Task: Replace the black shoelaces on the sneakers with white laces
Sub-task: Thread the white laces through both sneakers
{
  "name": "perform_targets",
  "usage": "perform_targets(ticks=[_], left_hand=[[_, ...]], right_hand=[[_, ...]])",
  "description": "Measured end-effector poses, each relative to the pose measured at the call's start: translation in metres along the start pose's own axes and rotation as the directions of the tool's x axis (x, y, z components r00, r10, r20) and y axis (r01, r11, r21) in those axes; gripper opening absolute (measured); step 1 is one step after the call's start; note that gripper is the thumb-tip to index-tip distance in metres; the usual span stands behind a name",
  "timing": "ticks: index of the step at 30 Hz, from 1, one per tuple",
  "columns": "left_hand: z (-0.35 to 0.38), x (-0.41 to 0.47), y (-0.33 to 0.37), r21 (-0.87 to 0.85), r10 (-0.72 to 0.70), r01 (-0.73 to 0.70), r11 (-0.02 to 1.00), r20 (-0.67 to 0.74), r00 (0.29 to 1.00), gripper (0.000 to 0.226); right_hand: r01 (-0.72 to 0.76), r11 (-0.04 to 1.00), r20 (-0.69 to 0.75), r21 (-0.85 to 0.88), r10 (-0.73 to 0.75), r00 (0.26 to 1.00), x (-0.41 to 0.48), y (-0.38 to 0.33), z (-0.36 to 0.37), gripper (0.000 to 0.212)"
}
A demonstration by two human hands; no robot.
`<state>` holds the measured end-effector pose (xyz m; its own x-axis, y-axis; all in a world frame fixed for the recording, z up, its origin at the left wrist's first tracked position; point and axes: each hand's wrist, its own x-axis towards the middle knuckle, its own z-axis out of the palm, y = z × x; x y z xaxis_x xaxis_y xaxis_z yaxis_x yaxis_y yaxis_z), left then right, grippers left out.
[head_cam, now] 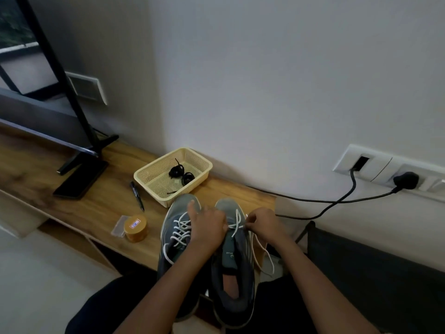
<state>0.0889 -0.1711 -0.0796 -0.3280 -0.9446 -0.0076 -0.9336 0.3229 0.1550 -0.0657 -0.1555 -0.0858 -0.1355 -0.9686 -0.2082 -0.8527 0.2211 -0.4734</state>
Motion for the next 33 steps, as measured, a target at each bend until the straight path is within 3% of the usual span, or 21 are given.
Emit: perform_targets(ticks=[4, 7, 12, 19, 22, 24, 26, 29, 33], left_hand=[[0.003, -0.001, -0.005, -0.111, 0.033, -0.032, 0.993, 0.007, 0.999, 0.016], [0.005, -0.003, -0.005, -0.096, 0.074, -0.071, 0.993, 0.03, 0.997, 0.018], [0.006, -0.003, -0.003, -0.04, 0.058, -0.056, 0.998, 0.051, 0.997, 0.023], [0.009, -0.001, -0.006, -0.052, 0.037, -0.035, 0.998, 0.035, 0.999, 0.022], [0.005, -0.004, -0.005, -0.109, 0.072, -0.076, 0.991, -0.046, 0.996, 0.015], [0.001, -0.005, -0.005, -0.237, 0.077, -0.106, 0.966, -0.127, 0.989, 0.011], [-0.005, -0.003, -0.005, -0.459, 0.015, -0.088, 0.884, -0.16, 0.987, 0.007], [-0.018, 0.003, -0.007, -0.766, -0.07, -0.078, 0.638, -0.158, 0.985, 0.019], [-0.046, -0.002, -0.003, -0.917, -0.112, -0.141, 0.372, -0.196, 0.974, 0.01]], right_hand=[[0.011, 1.0, 0.02, -0.007, -0.011, 1.0, -0.001, 0.001, 0.002, 0.017], [-0.034, 0.994, -0.014, 0.104, 0.036, 0.999, -0.001, 0.002, 0.004, 0.011], [-0.187, 0.91, -0.106, 0.369, 0.241, 0.965, -0.004, 0.003, 0.002, 0.033], [-0.287, 0.727, -0.205, 0.623, 0.507, 0.837, -0.005, 0.007, -0.008, 0.03], [-0.222, 0.778, -0.292, 0.588, 0.46, 0.839, -0.007, 0.0, -0.009, 0.015], [-0.134, 0.813, -0.365, 0.567, 0.394, 0.844, -0.012, -0.009, -0.014, 0.011], [-0.037, 0.797, -0.394, 0.603, 0.337, 0.855, -0.018, -0.018, -0.021, 0.012], [-0.002, 0.735, -0.294, 0.678, 0.274, 0.916, -0.031, -0.032, -0.031, 0.015], [0.027, 0.665, -0.209, 0.747, 0.195, 0.958, -0.046, -0.05, -0.042, 0.021]])
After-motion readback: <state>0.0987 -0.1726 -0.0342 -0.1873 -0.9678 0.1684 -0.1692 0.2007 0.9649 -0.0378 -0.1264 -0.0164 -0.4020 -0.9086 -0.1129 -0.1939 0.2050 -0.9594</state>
